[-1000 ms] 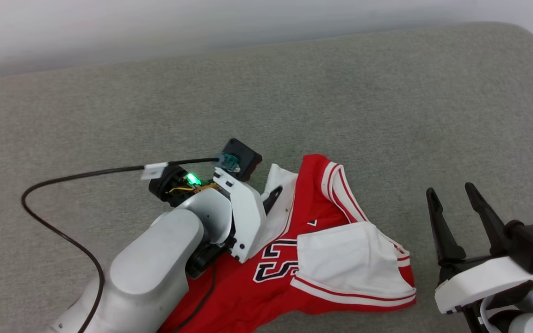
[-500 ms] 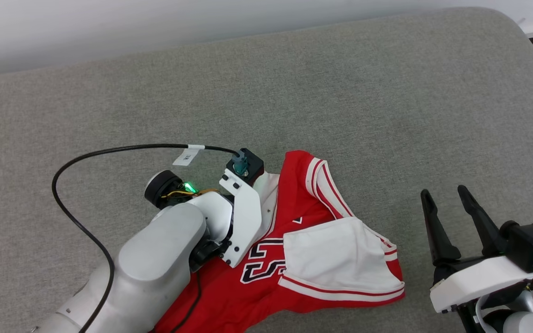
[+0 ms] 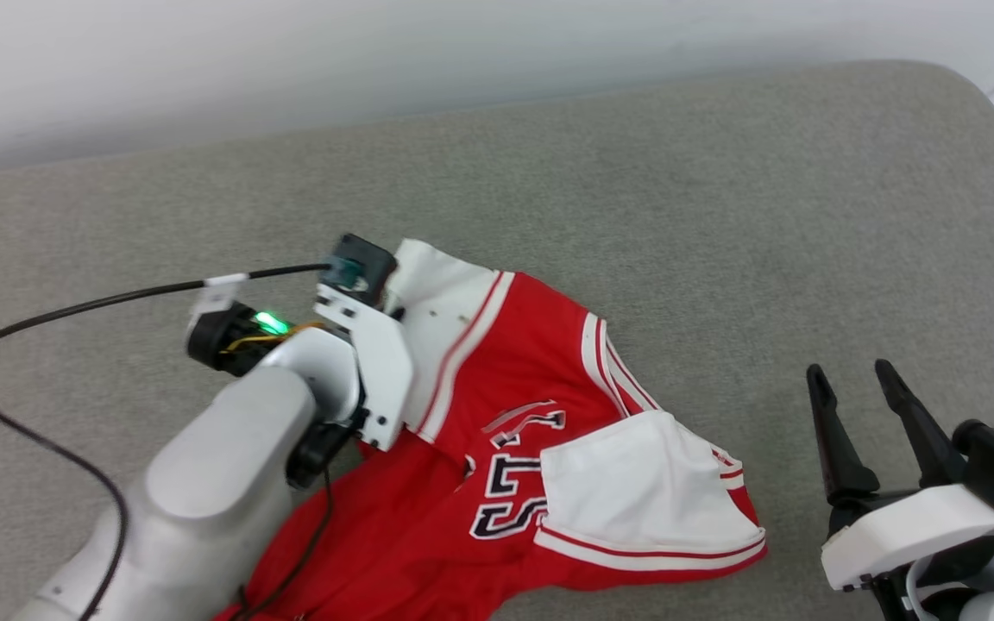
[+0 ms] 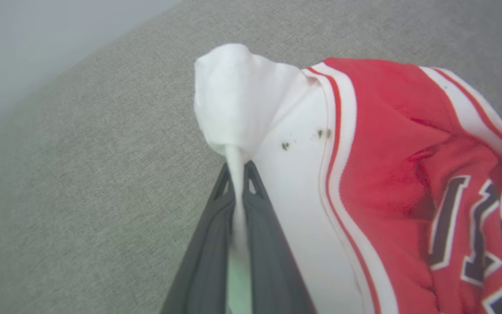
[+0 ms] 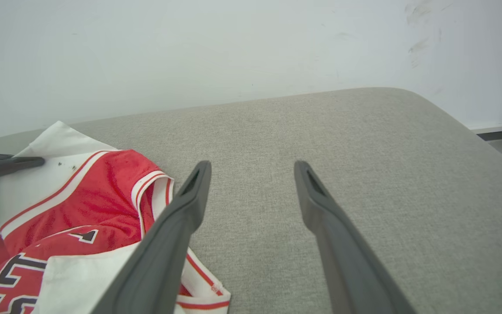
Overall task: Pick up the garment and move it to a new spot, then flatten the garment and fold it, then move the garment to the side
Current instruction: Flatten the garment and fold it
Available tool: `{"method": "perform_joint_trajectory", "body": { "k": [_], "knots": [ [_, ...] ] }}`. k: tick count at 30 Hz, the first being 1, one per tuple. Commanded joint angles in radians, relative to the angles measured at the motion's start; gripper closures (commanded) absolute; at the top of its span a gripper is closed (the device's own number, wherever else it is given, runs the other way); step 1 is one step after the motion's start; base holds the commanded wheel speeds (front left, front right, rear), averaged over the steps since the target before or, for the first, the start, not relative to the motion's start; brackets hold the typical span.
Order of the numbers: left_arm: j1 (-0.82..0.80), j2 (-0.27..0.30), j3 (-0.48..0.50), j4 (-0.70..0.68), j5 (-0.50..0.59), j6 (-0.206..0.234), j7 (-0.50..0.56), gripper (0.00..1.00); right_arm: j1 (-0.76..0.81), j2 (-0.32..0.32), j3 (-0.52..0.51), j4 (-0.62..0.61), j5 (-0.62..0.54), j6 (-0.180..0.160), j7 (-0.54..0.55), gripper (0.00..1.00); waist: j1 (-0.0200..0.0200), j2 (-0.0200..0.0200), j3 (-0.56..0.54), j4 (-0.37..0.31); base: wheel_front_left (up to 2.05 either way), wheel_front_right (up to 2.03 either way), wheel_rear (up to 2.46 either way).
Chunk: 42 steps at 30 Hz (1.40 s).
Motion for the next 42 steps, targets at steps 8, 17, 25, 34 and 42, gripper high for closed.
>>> {"method": "perform_joint_trajectory", "body": {
  "k": [8,17,25,34,42],
  "knots": [
    [0.242,0.179,0.180,-0.196,-0.117,0.188,-0.070,1.00,0.043,0.001,-0.057,-0.036,-0.011,0.000,0.031,0.00,-0.0001,-0.0001,-0.063,0.096,0.00,0.00,0.00],
    [0.509,0.199,0.250,-0.262,-0.233,0.286,-0.109,0.35,0.059,0.002,-0.074,-0.044,-0.018,0.000,0.049,0.00,-0.0001,-0.0001,-0.082,0.136,0.00,0.00,0.00],
    [0.525,0.161,0.258,-0.269,-0.187,0.298,-0.262,0.00,0.080,0.001,-0.071,-0.051,-0.025,0.000,0.072,0.00,-0.0001,-0.0001,-0.125,0.159,0.00,0.00,0.00],
    [0.504,0.134,0.268,-0.323,-0.088,0.297,-0.516,0.00,0.104,0.001,-0.066,-0.061,-0.027,0.000,0.094,0.00,-0.0001,-0.0001,-0.164,0.161,0.00,0.00,0.00],
    [0.532,0.095,0.284,-0.425,-0.017,0.271,-0.607,0.00,0.103,0.001,-0.081,-0.036,-0.012,0.000,0.156,0.00,-0.0001,-0.0001,-0.174,0.183,0.00,0.00,0.00]
  ]
}}
